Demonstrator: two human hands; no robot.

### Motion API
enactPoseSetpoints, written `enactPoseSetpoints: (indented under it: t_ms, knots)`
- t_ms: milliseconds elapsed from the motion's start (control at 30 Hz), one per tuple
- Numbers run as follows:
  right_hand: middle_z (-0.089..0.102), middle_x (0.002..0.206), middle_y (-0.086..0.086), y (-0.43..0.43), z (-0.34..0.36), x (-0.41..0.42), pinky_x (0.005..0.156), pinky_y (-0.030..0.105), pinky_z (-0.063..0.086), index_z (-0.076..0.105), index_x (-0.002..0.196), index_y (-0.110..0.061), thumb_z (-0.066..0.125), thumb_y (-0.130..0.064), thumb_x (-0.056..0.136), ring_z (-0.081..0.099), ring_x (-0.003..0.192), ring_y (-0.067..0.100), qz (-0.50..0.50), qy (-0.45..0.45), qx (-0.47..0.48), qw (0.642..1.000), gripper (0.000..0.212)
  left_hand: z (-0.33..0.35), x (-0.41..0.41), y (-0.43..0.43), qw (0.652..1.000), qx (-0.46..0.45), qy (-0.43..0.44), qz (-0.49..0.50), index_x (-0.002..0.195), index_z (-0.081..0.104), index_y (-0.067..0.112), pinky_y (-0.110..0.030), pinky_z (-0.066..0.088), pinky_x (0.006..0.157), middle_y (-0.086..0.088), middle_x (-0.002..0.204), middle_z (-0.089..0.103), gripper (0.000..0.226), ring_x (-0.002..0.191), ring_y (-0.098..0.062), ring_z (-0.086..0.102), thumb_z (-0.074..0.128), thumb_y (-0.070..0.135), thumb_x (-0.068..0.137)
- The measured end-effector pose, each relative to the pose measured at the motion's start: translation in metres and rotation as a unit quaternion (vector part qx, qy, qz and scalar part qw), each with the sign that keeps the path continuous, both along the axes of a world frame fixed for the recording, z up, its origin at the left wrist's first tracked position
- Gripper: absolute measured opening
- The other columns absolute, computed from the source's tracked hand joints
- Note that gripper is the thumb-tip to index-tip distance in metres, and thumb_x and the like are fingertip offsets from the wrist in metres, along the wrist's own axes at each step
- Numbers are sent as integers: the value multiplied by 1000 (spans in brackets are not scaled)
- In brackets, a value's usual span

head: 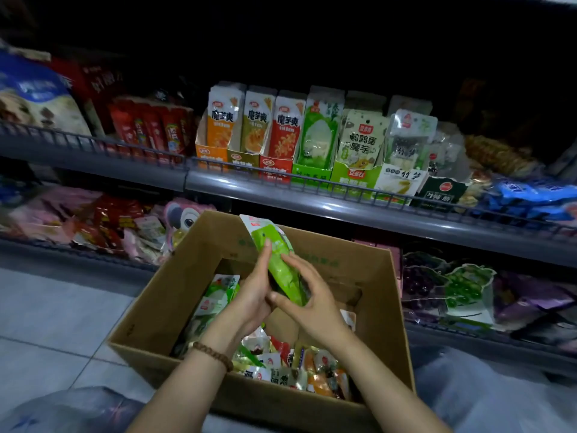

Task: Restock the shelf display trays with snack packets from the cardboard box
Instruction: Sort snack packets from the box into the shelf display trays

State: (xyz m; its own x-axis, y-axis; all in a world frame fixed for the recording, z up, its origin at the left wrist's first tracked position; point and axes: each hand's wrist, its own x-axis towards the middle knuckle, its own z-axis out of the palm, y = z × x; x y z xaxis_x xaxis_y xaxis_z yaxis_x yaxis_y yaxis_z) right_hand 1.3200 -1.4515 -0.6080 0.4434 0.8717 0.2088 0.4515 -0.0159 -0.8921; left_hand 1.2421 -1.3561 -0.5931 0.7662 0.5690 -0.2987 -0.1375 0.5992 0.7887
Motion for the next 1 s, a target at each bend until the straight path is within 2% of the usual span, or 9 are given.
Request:
enactPoseSetpoints:
  t_ms: [67, 167, 333, 433, 533, 633, 767, 867, 1000]
  knots:
    - [45, 139, -15, 1, 4, -1, 109, 23, 34, 46, 131, -39, 71, -31, 81, 39, 129, -4, -16, 22, 11, 1000, 57, 5, -5, 2, 998, 26, -11, -51, 125, 55, 23, -37, 48, 92, -7, 119, 67, 67, 110, -20, 63, 36, 68, 78]
    - [55, 130, -14, -1, 18, 1, 104, 25, 42, 52, 130, -29, 59, -25, 92, 49, 121, -2, -7, 78, 14, 997, 39, 6, -11, 2, 993, 86, 12, -83, 134, 46, 25, -39, 48, 96, -4, 124, 64, 62, 113, -19, 61, 42, 62, 84]
    - [71, 101, 4, -8, 43, 20, 71, 24, 54, 62, 112, -9, 43, -13, 98, 69, 83, 9, -76, 207, 65, 973, 23, 14, -13, 3, 988, 134, 58, -47, 132, 49, 28, -39, 47, 98, 8, 122, 64, 70, 112, -13, 61, 68, 59, 73]
    - [71, 100, 13, -10, 48, 26, 74, 36, 54, 65, 103, -10, 50, -9, 95, 68, 82, 22, -94, 283, 55, 953, 17, 22, -8, -1, 980, 185, 65, -33, 120, 57, 20, -26, 53, 83, 2, 113, 69, 47, 100, -13, 67, 72, 29, 77]
    - [69, 99, 15, -8, 52, 35, 81, 40, 52, 62, 97, -9, 58, -3, 89, 64, 91, 30, -144, 261, 60, 953, 11, 28, -2, -4, 973, 219, 67, -8, 112, 61, 19, -28, 54, 83, 1, 108, 71, 37, 96, -14, 68, 74, 15, 78]
    - [66, 97, 8, -10, 64, 53, 69, 23, 56, 49, 121, -9, 63, 1, 84, 66, 85, 23, -139, 252, 66, 956, 40, 36, 4, 0, 965, 254, 69, -14, 113, 62, 18, -24, 55, 79, 2, 105, 72, 39, 94, -13, 69, 76, 16, 76]
    - [63, 117, 1, -15, 89, 86, 66, 25, 57, 30, 138, -36, 67, -2, 82, 70, 88, 12, -45, 219, 28, 974, 75, 54, 16, 4, 953, 290, 49, -72, 109, 65, 15, -21, 55, 73, 1, 100, 74, 35, 92, -15, 70, 76, 10, 76]
    - [64, 120, 4, -13, 109, 109, 67, 29, 58, 37, 138, -33, 70, 3, 78, 69, 96, 18, 9, 200, -11, 980, 77, 67, 31, 8, 946, 310, 42, -84, 109, 65, 13, -22, 55, 71, -1, 100, 74, 37, 91, -15, 70, 77, 7, 75]
    - [66, 114, 10, -5, 118, 132, 65, 34, 58, 41, 132, -20, 73, 3, 74, 69, 94, 24, -31, 235, -26, 971, 70, 82, 53, 17, 941, 328, 37, -72, 104, 64, 13, -19, 54, 65, 3, 90, 74, 32, 83, -10, 71, 75, 4, 75]
